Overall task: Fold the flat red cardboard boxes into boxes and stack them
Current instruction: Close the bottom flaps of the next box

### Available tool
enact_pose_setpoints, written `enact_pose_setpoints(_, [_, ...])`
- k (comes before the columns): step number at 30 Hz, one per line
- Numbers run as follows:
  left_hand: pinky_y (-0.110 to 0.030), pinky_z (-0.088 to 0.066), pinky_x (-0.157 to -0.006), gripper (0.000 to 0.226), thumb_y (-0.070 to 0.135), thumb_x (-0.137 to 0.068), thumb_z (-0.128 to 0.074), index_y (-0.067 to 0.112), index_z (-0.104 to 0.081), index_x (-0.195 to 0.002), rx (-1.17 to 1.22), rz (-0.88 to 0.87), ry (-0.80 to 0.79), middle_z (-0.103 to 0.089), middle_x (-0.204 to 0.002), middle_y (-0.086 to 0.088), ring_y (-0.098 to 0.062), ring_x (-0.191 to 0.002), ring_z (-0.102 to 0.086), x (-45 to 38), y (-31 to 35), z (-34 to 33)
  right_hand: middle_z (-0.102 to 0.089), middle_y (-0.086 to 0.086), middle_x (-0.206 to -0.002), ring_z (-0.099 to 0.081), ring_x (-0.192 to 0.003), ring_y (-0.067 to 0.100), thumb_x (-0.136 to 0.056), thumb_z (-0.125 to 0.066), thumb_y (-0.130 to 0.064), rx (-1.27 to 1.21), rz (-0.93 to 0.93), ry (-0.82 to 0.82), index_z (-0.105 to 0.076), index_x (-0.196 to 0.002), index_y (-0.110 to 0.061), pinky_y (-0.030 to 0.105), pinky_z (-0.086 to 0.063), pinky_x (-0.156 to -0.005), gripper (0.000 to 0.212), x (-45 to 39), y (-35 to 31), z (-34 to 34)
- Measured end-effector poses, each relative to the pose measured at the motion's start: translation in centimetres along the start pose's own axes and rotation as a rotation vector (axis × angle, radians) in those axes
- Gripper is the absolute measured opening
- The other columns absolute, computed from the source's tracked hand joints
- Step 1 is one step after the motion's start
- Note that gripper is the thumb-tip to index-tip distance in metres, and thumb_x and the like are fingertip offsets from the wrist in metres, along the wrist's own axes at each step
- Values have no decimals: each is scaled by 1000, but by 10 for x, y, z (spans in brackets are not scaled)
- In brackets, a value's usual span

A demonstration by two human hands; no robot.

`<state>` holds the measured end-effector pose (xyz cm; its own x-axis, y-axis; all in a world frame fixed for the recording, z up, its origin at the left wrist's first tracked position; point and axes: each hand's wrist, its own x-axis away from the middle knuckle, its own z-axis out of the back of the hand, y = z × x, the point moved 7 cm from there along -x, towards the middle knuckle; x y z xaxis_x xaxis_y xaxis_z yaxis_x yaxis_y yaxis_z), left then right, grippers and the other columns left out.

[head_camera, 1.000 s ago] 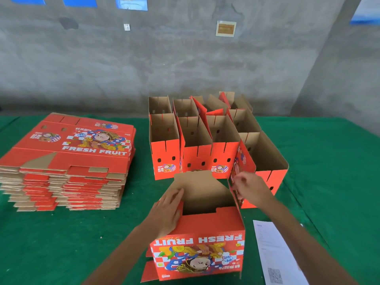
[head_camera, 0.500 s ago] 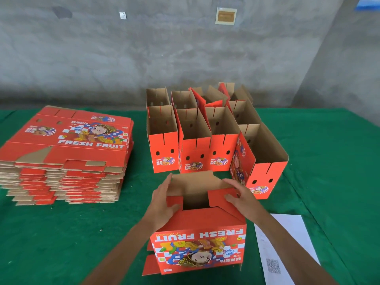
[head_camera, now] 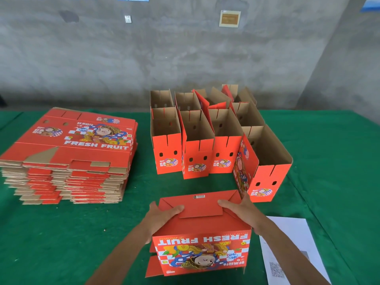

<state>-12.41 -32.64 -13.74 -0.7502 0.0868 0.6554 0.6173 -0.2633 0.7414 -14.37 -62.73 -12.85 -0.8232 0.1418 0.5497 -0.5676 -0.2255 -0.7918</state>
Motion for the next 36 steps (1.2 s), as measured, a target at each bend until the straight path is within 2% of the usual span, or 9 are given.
enact_pose_setpoints(3, [-57, -61, -85, 93, 51, -55, -97, 12, -57, -129, 137, 68, -119, -78, -102, -20, -41, -90, -76, 11, -3, -4, -79, 5, -103, -78, -91, 28, -50, -89, -76, 28, -28, -94, -68, -123, -29, 50, -62, -88, 89, 6, -3, -4])
enact_pose_setpoints(9, [-45, -64, -82, 64, 50, -67, -92, 24, -67, -119, 90, -262, -54, -80, -100, -5, -28, -90, -78, 35, 73, 17, -79, -3, -104, -78, -92, 23, -58, -87, -75, -80, 197, -111, -71, -115, -42, 40, -62, -82, 68, 24, -65, 21])
enact_pose_setpoints(12, [-33, -63, -68, 63, 54, -63, -93, 33, -63, -114, 60, -356, 46, -80, -96, 4, -17, -83, -78, 45, 86, 31, -79, -3, -104, -78, -92, 23, -58, -86, -75, -97, 245, -106, -73, -111, -42, 40, -62, -83, 63, 28, -74, 17])
enact_pose_setpoints(20, [-45, -54, -99, 74, 54, -65, -93, 20, -56, -120, -293, -287, 268, -72, -113, 0, -21, -102, -70, 27, 55, 41, -78, -17, -101, -74, -95, 11, -76, -80, -66, 97, 292, 45, -77, -103, -43, 40, -57, -95, 35, 19, -46, -9])
enact_pose_setpoints(24, [-44, -52, -96, 80, 68, -68, -83, 18, -44, -117, -556, -295, 469, -67, -116, -5, -31, -111, -65, 29, 63, 46, -70, -28, -99, -66, -93, 0, -77, -76, -68, 240, 409, 152, -68, -104, -48, 22, -50, -79, 35, 20, -58, -9])
enact_pose_setpoints(28, [-47, -52, -99, 81, 79, -70, -75, 23, -44, -121, -436, -299, 405, -66, -114, -1, -28, -108, -66, 26, 61, 47, -71, -22, -108, -66, -96, 2, -79, -69, -75, 282, 460, 194, -68, -116, -43, 27, -51, -83, 49, 23, -65, -6])
enact_pose_setpoints(32, [-48, -52, -101, 69, 82, -78, -62, 29, -50, -122, -138, -365, 442, -65, -109, 6, -23, -104, -64, 28, 66, 55, -66, -21, -115, -64, -106, 7, -83, -29, -93, 60, 374, 180, -63, -113, -55, 37, -50, -98, 60, 26, -72, -10])
enact_pose_setpoints(34, [-43, -52, -93, 61, 78, -81, -63, 27, -54, -113, -24, -403, 471, -63, -106, 6, -18, -98, -63, 31, 71, 59, -67, -25, -106, -63, -98, -2, -91, -26, -83, -158, 370, 260, -65, -106, -57, 29, -49, -86, 49, 28, -77, -2])
enact_pose_setpoints(36, [-42, -49, -83, 57, 72, -82, -69, 19, -59, -102, 166, -425, 468, -64, -102, -1, -19, -92, -61, 33, 67, 66, -74, -9, -98, -69, -84, 2, -99, -43, -61, -339, 350, 314, -71, -98, -44, 28, -49, -73, 33, 26, -71, 7])
